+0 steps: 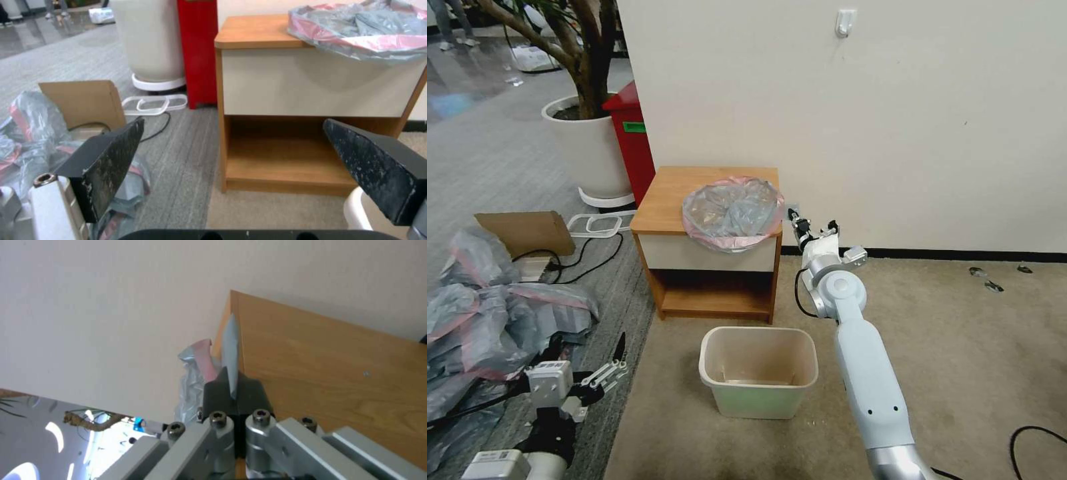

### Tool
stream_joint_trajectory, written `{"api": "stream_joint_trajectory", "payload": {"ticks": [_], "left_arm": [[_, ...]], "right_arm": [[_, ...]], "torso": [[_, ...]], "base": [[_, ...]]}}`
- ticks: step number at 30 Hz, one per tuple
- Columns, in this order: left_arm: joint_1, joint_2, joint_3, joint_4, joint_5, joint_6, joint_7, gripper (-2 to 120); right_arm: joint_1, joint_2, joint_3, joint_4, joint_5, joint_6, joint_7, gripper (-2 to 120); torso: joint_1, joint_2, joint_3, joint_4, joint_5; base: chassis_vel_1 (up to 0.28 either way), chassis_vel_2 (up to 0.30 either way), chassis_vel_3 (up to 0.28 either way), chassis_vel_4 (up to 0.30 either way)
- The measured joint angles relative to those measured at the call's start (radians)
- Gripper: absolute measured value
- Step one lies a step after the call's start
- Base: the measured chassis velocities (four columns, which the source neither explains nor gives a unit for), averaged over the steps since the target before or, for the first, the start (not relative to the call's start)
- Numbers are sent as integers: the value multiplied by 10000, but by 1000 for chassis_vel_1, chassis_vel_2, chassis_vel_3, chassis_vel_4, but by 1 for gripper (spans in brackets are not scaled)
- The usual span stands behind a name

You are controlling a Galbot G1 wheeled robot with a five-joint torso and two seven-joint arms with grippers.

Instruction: Pick up the garbage bag from the table and place it over the trash can.

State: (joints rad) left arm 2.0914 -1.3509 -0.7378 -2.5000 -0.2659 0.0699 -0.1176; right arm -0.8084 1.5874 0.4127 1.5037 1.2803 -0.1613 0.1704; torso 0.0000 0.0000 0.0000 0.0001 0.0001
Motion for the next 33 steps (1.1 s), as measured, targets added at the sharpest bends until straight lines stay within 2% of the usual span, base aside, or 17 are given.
{"api": "stream_joint_trajectory", "payload": {"ticks": [4,6,7,10,12,15,17,23,28,33], "left_arm": [[-10,26,-1,1,31,-3,68,100],[-45,60,-3,1,108,-23,122,100],[-45,60,-3,1,108,-23,122,100],[-65,138,-6,1,141,-31,152,100],[-71,169,-7,2,141,-31,156,100],[-127,298,-15,2,110,-30,166,100],[-141,314,-15,1,99,-31,166,100],[-307,453,23,1,3,-31,185,100],[-401,495,29,1,-80,-29,190,100],[-554,603,28,2,-208,-26,194,100]], "right_arm": [[-261,-163,-145,575,-7,-2,227,0],[-610,-250,-352,1353,81,5,766,0],[-610,-250,-352,1353,81,5,766,0],[-1394,-255,-644,2530,203,30,1412,0],[-1579,-276,-717,2756,218,31,1521,0],[-2583,-454,-1155,3771,258,30,1939,0],[-2772,-501,-1237,3967,260,31,1974,0],[-4199,-1087,-1980,5589,368,-45,2298,0],[-4988,-1522,-2277,6274,322,-46,2670,0],[-5964,-1974,-2533,6622,-151,-77,3579,0]], "torso": [[0,0,-1,-1,0],[0,0,-1,-2,-1],[0,0,-1,-2,-1],[0,0,-2,0,-1],[0,0,-2,0,0],[0,0,-2,-1,0],[0,0,-2,0,-1],[0,0,-2,1,1],[0,1,-1,-1,0],[0,0,-1,-1,0]], "base": [[0,0,0,0],[0,0,0,0],[0,0,0,0],[0,0,0,0],[0,0,0,0],[0,0,0,0],[0,0,0,0],[0,0,0,0],[0,0,0,0],[0,0,0,0]]}}
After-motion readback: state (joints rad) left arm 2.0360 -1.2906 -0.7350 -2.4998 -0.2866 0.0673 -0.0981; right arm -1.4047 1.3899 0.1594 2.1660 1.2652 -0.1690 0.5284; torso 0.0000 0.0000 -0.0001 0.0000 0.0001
